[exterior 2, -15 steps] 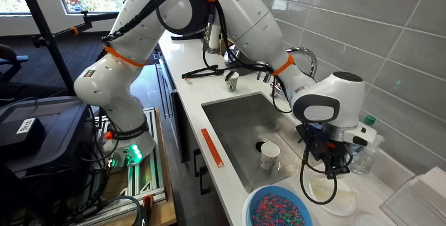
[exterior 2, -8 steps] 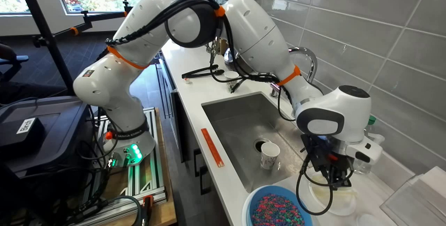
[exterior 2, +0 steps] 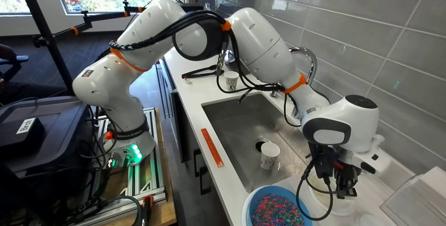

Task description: Pick up the plastic knife and put it on the white plate on the right

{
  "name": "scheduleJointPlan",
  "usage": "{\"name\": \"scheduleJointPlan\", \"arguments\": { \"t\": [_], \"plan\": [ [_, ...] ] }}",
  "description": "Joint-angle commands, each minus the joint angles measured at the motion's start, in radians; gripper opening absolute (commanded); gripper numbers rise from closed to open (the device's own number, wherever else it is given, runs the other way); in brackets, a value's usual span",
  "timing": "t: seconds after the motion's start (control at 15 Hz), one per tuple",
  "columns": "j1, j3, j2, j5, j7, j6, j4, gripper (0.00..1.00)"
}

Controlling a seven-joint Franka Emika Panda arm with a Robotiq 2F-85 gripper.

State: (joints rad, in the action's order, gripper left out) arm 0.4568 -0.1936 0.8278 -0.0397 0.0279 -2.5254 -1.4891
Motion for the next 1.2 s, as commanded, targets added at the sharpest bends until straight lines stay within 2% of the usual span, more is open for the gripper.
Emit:
{"name": "scheduleJointPlan", "arguments": {
  "t": [0.0, 0.07, 0.13, 0.27, 0.67, 1.13],
  "plan": [
    [-0.002, -0.011, 0.057, -0.019, -0.033, 0.042, 0.084, 0.04],
    [-0.002, -0.013, 0.062, -0.018, -0.038, 0.045, 0.092, 0.4],
    [-0.001, -0.014, 0.063, -0.019, -0.044, 0.044, 0.095, 0.4],
    [-0.002, -0.017, 0.059, -0.018, -0.051, 0.045, 0.095, 0.53],
    [-0.006, -0.019, 0.001, -0.015, -0.044, 0.039, 0.039, 0.99],
    [-0.035, -0.047, -0.112, -0.034, -0.168, 0.113, -0.077, 1.0]
  ]
}}
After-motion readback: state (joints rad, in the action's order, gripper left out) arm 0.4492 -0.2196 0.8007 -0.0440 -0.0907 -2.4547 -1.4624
